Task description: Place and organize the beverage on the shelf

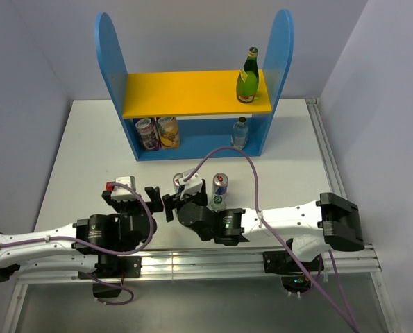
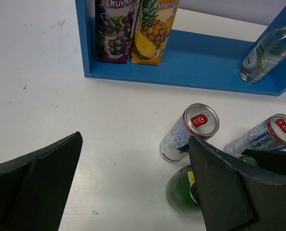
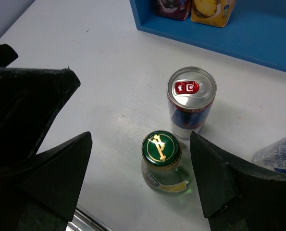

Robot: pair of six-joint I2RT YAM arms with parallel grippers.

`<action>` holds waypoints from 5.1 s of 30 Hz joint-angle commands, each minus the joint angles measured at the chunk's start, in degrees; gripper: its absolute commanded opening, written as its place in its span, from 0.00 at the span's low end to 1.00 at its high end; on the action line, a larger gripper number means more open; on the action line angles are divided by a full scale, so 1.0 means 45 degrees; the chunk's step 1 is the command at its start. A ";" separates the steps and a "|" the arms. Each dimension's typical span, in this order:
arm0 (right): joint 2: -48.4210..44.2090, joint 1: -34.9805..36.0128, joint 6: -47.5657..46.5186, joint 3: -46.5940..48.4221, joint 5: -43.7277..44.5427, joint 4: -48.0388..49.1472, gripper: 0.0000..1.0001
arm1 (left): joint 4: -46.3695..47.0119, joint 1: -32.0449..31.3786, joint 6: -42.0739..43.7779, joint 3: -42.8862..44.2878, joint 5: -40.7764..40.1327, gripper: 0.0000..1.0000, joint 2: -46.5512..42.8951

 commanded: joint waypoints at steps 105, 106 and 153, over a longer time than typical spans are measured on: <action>-0.0906 -0.7415 -0.3375 1.1360 -0.0767 -0.5295 1.00 | 0.1633 -0.0068 0.1409 -0.0328 0.0566 0.99 -0.1614; -0.1511 -0.7006 -0.3181 0.9864 -0.0474 -0.5235 1.00 | 0.2433 -0.0068 0.2331 -0.0503 0.1535 0.99 -0.1693; -1.3274 -0.2021 0.3696 -0.2104 0.1424 -1.0879 1.00 | 1.4394 0.5928 0.4664 0.0159 0.6370 0.37 1.1549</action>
